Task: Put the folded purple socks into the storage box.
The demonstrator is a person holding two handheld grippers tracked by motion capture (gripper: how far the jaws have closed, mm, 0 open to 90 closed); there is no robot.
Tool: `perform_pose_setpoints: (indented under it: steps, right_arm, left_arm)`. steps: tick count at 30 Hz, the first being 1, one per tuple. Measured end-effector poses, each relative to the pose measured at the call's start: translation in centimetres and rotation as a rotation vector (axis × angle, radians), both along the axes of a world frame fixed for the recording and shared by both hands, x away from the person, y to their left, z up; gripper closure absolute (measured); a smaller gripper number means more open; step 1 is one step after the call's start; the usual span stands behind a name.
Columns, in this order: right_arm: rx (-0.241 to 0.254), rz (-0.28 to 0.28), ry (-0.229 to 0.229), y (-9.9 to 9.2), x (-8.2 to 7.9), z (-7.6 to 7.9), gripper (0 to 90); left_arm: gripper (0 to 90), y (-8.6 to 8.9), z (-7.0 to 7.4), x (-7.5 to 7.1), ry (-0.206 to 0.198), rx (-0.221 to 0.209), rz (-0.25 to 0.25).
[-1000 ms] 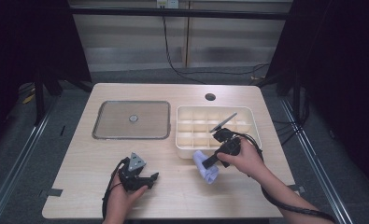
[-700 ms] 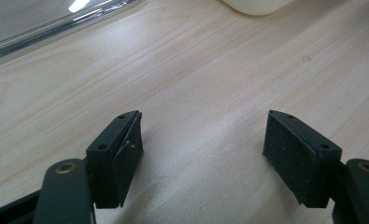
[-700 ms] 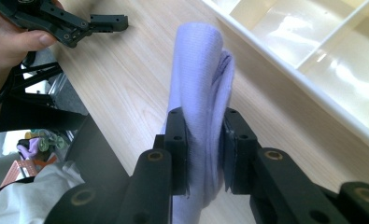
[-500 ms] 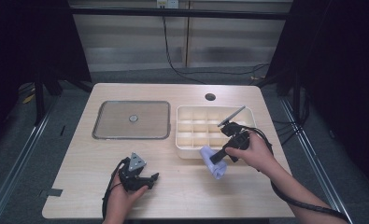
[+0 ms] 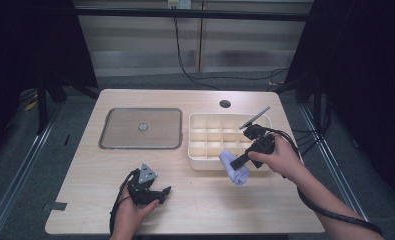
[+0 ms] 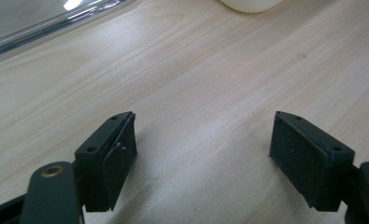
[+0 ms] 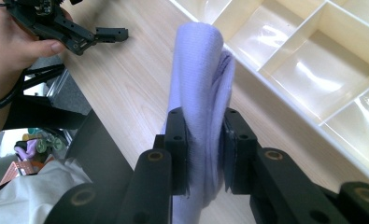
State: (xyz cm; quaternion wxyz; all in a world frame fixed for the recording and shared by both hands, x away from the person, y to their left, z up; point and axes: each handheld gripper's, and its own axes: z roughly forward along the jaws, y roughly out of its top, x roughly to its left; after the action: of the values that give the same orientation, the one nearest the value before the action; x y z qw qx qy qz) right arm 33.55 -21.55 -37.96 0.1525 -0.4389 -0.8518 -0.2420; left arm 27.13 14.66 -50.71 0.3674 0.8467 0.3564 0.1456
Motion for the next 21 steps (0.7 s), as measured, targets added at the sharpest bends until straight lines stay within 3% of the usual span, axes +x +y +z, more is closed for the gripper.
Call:
perform_pose_setpoints:
  steps: [5,21]
  right_arm:
    - [-0.008,-0.015,0.008,-0.5,0.2,0.5,74.8]
    - [-0.039,-0.069,-0.028,-3.1,1.5,1.9,74.8]
  left_arm:
    - [21.0,-0.1,0.0,0.0,0.0,-0.002,-0.004]
    - [20.4,-0.1,0.0,0.0,0.0,0.0,-0.007]
